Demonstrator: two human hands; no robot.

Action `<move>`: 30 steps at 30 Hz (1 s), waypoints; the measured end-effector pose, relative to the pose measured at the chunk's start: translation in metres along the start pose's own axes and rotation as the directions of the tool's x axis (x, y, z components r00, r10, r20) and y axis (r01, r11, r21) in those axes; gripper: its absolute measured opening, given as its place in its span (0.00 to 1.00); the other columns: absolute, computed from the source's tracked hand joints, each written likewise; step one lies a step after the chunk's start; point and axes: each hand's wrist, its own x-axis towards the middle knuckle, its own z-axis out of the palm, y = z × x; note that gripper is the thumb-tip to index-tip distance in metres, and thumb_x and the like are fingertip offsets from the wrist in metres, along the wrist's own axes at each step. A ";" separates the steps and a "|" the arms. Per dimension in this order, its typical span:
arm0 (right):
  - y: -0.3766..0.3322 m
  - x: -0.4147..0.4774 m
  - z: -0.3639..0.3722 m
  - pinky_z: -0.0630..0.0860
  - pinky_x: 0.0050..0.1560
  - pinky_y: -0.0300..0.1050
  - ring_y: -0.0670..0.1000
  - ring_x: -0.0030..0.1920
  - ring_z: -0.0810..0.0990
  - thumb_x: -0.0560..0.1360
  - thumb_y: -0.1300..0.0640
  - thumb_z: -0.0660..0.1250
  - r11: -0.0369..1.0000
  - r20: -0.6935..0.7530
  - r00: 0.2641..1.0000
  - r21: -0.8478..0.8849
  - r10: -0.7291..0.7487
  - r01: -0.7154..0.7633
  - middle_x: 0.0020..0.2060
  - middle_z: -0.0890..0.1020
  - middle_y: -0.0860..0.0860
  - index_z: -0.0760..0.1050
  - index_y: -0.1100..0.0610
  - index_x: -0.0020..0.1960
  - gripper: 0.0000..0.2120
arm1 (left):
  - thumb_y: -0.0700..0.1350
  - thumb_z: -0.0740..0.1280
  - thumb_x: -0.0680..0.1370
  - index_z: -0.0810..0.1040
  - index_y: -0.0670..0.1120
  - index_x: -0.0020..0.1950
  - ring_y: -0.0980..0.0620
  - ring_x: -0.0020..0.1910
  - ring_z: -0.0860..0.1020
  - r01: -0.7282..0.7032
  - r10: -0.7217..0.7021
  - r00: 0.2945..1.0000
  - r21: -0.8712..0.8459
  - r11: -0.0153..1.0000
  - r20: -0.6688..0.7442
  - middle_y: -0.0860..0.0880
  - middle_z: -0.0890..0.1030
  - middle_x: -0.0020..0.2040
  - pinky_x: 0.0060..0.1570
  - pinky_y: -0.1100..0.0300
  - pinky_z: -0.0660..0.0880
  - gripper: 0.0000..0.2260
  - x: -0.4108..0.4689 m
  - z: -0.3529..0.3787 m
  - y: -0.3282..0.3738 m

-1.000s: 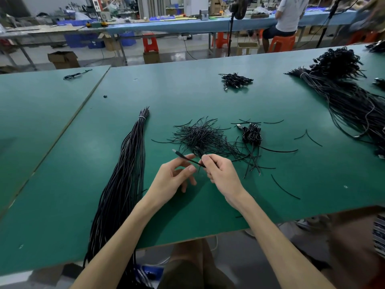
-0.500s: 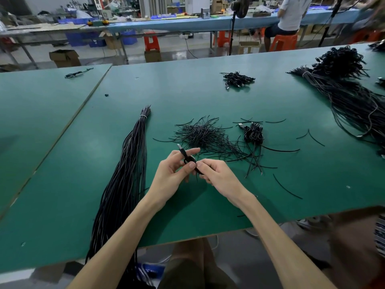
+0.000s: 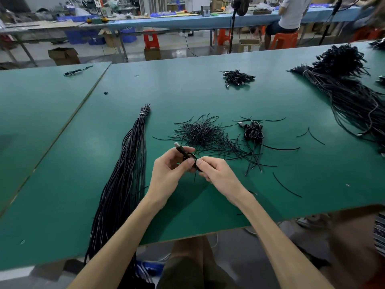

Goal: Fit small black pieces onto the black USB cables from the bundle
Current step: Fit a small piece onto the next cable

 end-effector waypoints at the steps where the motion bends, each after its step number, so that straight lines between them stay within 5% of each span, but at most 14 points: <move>1: 0.000 0.000 -0.001 0.70 0.34 0.27 0.37 0.27 0.71 0.86 0.61 0.58 1.000 0.007 1.000 0.004 0.000 0.000 0.24 0.73 0.37 0.78 0.62 0.45 0.14 | 0.38 0.72 0.79 0.84 0.48 0.60 0.51 0.41 0.83 0.033 -0.032 0.999 -0.034 0.999 0.029 0.47 0.85 0.43 0.43 0.65 0.76 0.11 0.000 -0.002 0.001; 7: -0.002 -0.001 -0.003 0.68 0.31 0.27 0.39 0.27 0.69 0.86 0.61 0.58 0.999 0.036 0.999 0.036 0.035 -0.036 0.29 0.76 0.41 0.79 0.57 0.44 0.16 | 0.42 0.72 0.79 0.83 0.46 0.65 0.51 0.44 0.78 0.061 -0.053 0.973 -0.028 0.998 0.222 0.44 0.79 0.47 0.43 0.59 0.75 0.14 0.001 -0.007 0.007; 13: 0.003 0.001 -0.004 0.60 0.29 0.33 0.43 0.28 0.61 0.85 0.60 0.60 0.998 0.013 0.999 0.046 0.047 -0.047 0.28 0.67 0.43 0.74 0.53 0.38 0.17 | 0.41 0.76 0.76 0.84 0.49 0.61 0.54 0.63 0.77 -0.048 0.007 0.974 0.178 0.983 0.226 0.52 0.77 0.65 0.43 0.63 0.73 0.14 0.003 -0.007 0.008; 17: 0.005 0.001 -0.004 0.60 0.30 0.36 0.45 0.28 0.61 0.85 0.59 0.61 0.999 0.006 0.999 0.007 0.033 -0.033 0.28 0.66 0.45 0.73 0.55 0.37 0.17 | 0.40 0.76 0.77 0.82 0.51 0.60 0.49 0.57 0.80 -0.119 0.058 0.972 0.266 0.957 0.227 0.53 0.78 0.64 0.35 0.57 0.72 0.13 0.002 -0.004 0.005; 22: 0.009 0.002 -0.004 0.61 0.32 0.36 0.42 0.28 0.64 0.86 0.57 0.62 0.999 -0.044 0.999 -0.039 -0.009 0.007 0.26 0.69 0.41 0.81 0.67 0.47 0.17 | 0.41 0.76 0.76 0.83 0.50 0.59 0.33 0.35 0.74 -0.156 0.089 0.978 0.378 0.913 0.189 0.55 0.74 0.68 0.29 0.44 0.72 0.13 0.003 -0.006 0.003; 26: 0.010 0.001 -0.003 0.64 0.34 0.33 0.40 0.28 0.66 0.85 0.56 0.63 0.997 -0.086 0.996 -0.077 -0.026 0.020 0.25 0.71 0.39 0.82 0.65 0.49 0.14 | 0.40 0.76 0.76 0.82 0.53 0.56 0.39 0.37 0.75 -0.147 0.082 0.982 0.423 0.894 0.168 0.57 0.78 0.61 0.33 0.46 0.73 0.12 0.000 -0.006 0.003; 30: 0.013 0.002 -0.002 0.64 0.34 0.37 0.43 0.29 0.66 0.85 0.55 0.64 0.999 -0.127 0.992 -0.052 -0.003 -0.003 0.28 0.72 0.42 0.82 0.63 0.50 0.13 | 0.40 0.76 0.75 0.81 0.55 0.57 0.56 0.33 0.72 -0.141 0.071 0.983 0.442 0.886 0.172 0.59 0.78 0.57 0.33 0.53 0.74 0.15 -0.002 -0.006 0.000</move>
